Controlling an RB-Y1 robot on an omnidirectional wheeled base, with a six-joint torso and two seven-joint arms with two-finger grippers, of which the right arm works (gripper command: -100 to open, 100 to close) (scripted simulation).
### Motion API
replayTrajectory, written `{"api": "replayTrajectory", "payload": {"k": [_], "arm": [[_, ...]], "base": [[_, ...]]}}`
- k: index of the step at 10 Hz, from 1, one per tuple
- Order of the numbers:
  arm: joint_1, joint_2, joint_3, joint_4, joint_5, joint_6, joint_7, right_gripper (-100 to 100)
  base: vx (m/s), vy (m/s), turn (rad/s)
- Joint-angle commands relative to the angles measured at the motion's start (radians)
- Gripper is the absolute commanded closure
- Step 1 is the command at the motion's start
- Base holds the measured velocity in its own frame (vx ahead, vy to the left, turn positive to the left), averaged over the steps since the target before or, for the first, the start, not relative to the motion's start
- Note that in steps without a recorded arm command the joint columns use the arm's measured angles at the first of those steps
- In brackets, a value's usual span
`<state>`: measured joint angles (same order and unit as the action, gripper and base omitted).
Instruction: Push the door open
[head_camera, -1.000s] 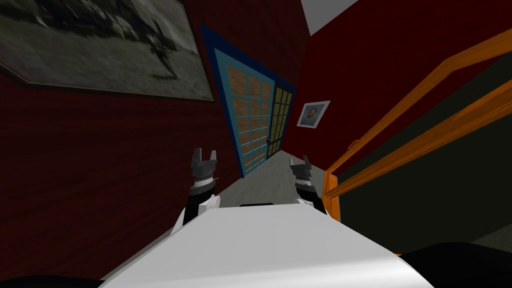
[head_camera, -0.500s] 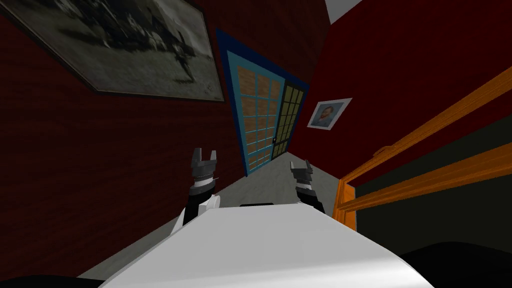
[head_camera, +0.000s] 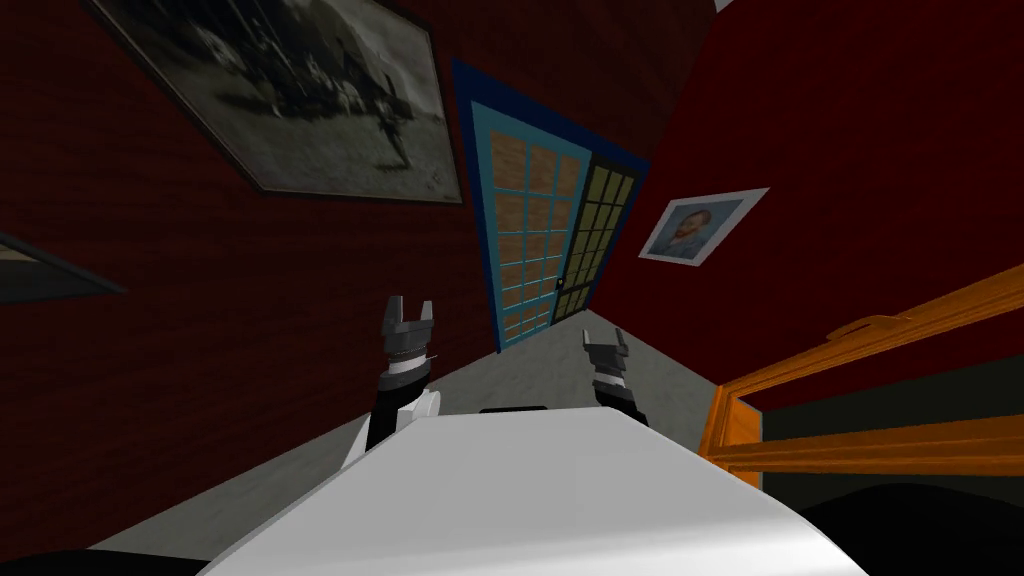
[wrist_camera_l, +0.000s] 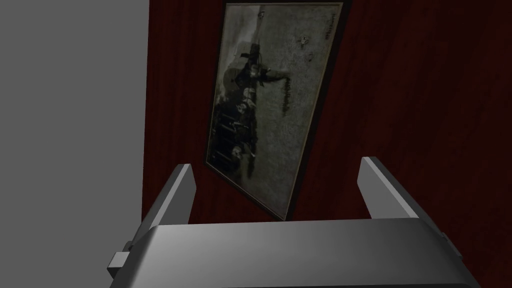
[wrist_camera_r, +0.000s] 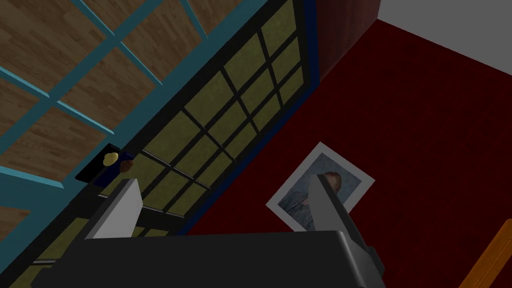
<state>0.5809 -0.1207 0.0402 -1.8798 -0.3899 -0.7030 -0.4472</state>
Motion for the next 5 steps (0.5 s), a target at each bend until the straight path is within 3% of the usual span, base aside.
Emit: {"api": "replayTrajectory", "payload": {"k": [1, 5], "arm": [[0.01, 0.0, 0.005, 0.024, -0.025, -0.023, -0.025, -100], [0.023, -0.001, 0.012, 0.091, -0.092, -0.072, -0.086, -100]], "base": [[0.044, -0.076, 0.226], [0.063, -0.127, 0.264]]}}
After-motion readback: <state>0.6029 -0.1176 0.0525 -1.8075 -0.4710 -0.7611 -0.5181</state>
